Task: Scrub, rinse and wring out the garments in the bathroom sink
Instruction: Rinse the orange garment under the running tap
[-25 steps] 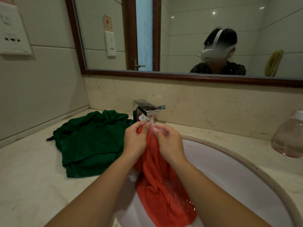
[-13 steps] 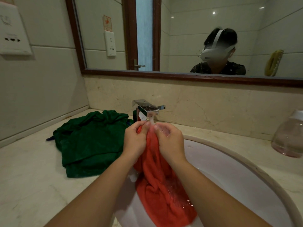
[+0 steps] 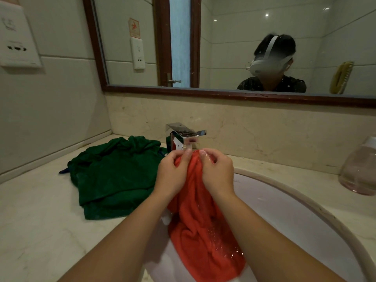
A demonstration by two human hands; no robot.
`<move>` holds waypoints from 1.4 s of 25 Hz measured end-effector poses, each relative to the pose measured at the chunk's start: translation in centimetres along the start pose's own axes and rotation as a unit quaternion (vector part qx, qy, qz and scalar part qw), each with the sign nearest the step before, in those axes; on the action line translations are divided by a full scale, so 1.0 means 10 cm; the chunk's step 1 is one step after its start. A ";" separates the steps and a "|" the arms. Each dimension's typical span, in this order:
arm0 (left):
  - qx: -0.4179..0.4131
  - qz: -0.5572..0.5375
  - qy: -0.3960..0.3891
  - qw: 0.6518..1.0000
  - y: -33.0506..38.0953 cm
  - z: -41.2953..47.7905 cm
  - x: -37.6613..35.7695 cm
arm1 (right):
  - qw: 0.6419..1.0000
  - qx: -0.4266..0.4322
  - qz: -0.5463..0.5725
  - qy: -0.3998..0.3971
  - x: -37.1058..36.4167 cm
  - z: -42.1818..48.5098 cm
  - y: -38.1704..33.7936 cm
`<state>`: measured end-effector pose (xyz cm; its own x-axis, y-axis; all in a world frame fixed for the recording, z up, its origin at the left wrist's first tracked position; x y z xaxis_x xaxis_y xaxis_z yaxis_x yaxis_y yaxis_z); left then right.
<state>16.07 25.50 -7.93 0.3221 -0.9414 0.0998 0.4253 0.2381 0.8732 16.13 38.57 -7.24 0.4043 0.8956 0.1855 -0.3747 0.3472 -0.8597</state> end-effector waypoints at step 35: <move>0.156 -0.125 0.071 0.977 -0.03 0.00 -0.06 | 0.994 -0.024 0.086 -0.055 -0.07 -0.03 0.09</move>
<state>15.74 25.99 -8.20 0.3638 -0.9133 -0.1832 0.2337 -0.1009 0.9671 15.73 38.14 -8.31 0.2427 0.9665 0.0830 -0.3884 0.1752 -0.9047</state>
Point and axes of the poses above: each hand's wrist, its own z-axis towards the middle knuckle, its own x-axis out of the back of the hand, y = z × x, the point moved 1 cm from there along z, towards the middle knuckle, and after that the axes turned 6 degrees about -z, right-handed, at the moved point
